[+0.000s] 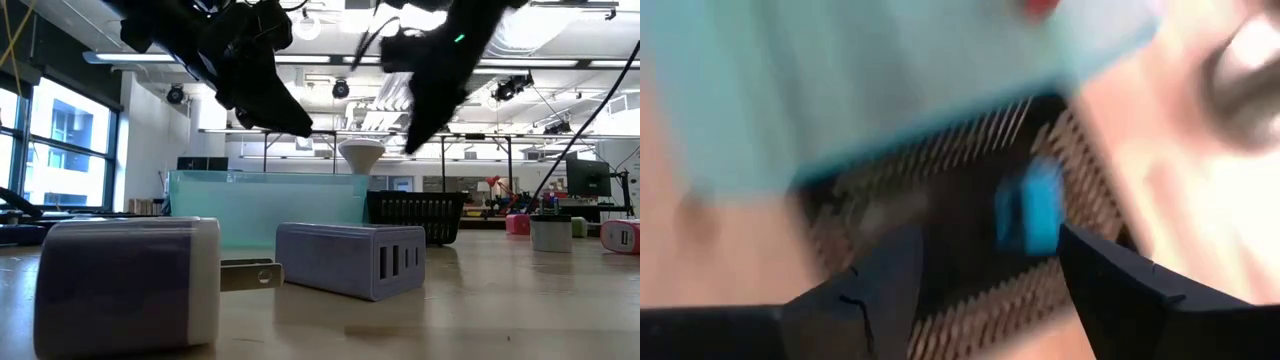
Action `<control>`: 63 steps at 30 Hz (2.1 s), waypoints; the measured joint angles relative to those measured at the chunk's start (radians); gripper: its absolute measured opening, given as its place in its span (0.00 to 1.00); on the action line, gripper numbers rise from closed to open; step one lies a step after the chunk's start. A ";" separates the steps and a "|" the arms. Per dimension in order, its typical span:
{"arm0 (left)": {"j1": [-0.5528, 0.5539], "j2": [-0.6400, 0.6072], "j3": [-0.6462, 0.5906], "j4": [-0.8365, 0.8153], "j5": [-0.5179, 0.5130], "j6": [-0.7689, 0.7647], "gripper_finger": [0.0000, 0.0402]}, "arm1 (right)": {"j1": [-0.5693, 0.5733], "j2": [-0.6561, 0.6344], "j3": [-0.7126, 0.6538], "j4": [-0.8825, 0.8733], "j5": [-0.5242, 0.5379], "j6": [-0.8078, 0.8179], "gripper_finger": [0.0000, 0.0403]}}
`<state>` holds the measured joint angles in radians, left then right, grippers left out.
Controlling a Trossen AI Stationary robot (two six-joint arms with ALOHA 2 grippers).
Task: Pick & Place Office items
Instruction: Put the white charger adapter into the blue bin
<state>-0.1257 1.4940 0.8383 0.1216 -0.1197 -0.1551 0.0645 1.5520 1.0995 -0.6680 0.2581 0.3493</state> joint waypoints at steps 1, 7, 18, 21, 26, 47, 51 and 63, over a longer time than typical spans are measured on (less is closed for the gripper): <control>0.000 0.000 0.000 -0.002 0.000 -0.001 0.32 | 0.013 -0.003 0.015 -0.059 -0.031 0.025 0.55; 0.000 0.000 0.000 -0.018 0.000 -0.003 0.32 | 0.105 -0.008 0.035 -0.309 -0.233 0.183 0.54; 0.000 0.000 0.000 -0.017 0.040 -0.013 0.32 | 0.172 -0.009 -0.051 -0.394 -0.208 0.104 0.54; 0.000 0.000 0.000 -0.018 0.043 -0.019 0.32 | 0.171 -0.009 -0.089 -0.339 -0.208 0.061 0.54; 0.000 0.000 0.000 -0.017 0.044 -0.018 0.32 | 0.150 -0.008 -0.123 -0.293 -0.210 0.046 0.54; 0.000 0.000 0.000 -0.017 0.038 -0.018 0.32 | 0.130 -0.008 -0.249 -0.137 -0.229 0.091 0.54; 0.000 0.000 0.000 -0.017 0.037 -0.017 0.32 | 0.130 -0.008 -0.284 -0.082 -0.203 0.047 0.54; 0.000 0.000 0.000 -0.017 0.037 -0.017 0.32 | 0.132 -0.008 -0.315 -0.006 -0.205 0.016 0.35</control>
<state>-0.1257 1.4940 0.8383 0.1047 -0.0830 -0.1722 0.1963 1.5440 0.7841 -0.6742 0.0531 0.3654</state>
